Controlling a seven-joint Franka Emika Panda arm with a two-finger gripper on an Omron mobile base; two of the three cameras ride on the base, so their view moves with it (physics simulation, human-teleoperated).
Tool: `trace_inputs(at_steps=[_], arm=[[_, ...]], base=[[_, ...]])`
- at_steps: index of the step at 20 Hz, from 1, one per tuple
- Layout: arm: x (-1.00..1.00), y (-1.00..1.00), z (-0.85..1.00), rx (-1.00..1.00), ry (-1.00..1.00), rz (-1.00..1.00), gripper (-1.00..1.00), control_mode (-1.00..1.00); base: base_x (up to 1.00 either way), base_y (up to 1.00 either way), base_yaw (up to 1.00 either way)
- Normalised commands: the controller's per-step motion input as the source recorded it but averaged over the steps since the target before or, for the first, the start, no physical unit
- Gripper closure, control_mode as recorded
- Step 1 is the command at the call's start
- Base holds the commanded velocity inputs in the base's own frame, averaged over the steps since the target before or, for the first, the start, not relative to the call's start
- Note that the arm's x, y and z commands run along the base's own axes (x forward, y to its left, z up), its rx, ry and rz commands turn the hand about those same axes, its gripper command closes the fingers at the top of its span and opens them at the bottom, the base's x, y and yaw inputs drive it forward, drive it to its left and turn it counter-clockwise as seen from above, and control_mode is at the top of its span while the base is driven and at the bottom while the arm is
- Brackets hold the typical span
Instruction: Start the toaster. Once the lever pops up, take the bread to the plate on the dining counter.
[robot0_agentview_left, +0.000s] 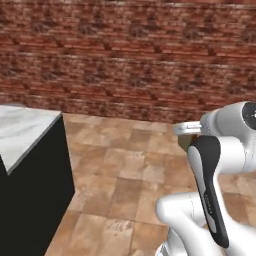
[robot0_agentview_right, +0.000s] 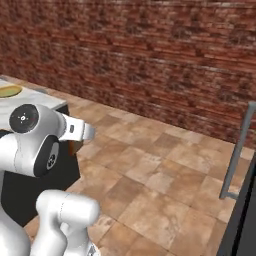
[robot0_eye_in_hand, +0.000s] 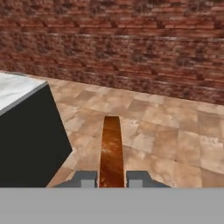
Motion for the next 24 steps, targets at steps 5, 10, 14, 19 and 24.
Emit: trace_inputs(at_steps=[5,10,14,19,24], arm=[[0.00,0.00,0.00,0.00,0.00,0.00,1.00,1.00],[0.00,0.00,0.00,0.00,0.00,0.00,1.00,1.00],[0.00,0.00,0.00,0.00,0.00,0.00,1.00,1.00],[0.00,0.00,0.00,0.00,0.00,0.00,1.00,1.00],[0.00,0.00,0.00,0.00,0.00,0.00,1.00,1.00]], base=[[1.00,0.15,-0.09],[1.00,0.04,0.01],[1.00,-0.02,0.24],[1.00,-0.21,0.55],[1.00,-0.23,0.68]])
